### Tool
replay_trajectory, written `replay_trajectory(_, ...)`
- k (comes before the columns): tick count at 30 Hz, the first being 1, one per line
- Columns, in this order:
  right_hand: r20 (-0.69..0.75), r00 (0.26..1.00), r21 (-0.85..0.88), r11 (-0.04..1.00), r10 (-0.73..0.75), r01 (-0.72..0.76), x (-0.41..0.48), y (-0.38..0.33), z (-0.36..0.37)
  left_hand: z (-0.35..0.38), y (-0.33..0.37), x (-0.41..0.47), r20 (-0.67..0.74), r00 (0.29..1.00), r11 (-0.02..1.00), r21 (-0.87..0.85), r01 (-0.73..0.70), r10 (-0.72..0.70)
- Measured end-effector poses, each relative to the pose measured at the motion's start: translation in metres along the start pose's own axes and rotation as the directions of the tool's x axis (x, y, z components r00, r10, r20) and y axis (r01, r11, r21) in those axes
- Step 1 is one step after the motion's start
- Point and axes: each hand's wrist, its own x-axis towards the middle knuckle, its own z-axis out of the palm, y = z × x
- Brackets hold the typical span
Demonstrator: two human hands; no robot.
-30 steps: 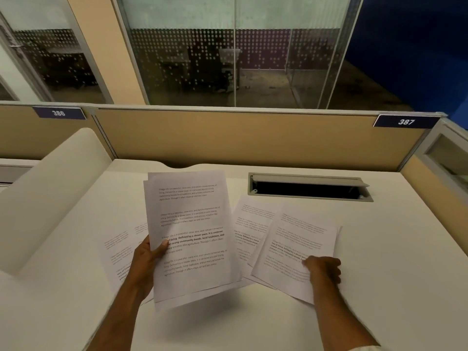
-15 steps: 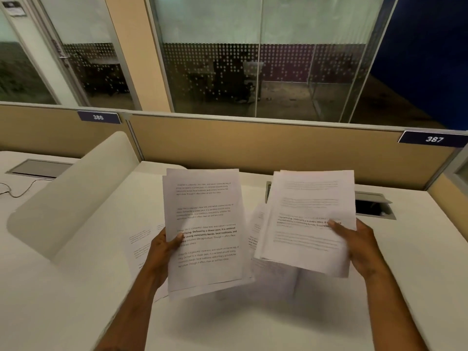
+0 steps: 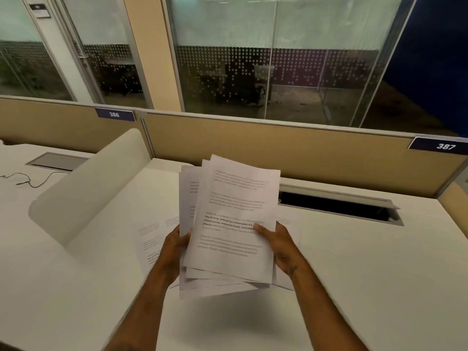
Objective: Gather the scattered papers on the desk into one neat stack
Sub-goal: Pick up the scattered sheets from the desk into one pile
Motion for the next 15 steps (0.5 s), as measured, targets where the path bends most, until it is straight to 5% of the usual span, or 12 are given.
replay_trajectory(3,-0.017,0.998,-0.127,0.99,-0.065,0.062,0.001,0.005,0.015,-0.004,-0.002,-0.002,-0.036,0.996,0.993,-0.092,0.076,-0.079)
replay_trajectory(15,0.161,0.983,-0.35,0.926,-0.091,0.143,0.007,0.006,0.018,-0.001,-0.008,0.0,-0.073,0.996,0.989,0.135,0.054,-0.044)
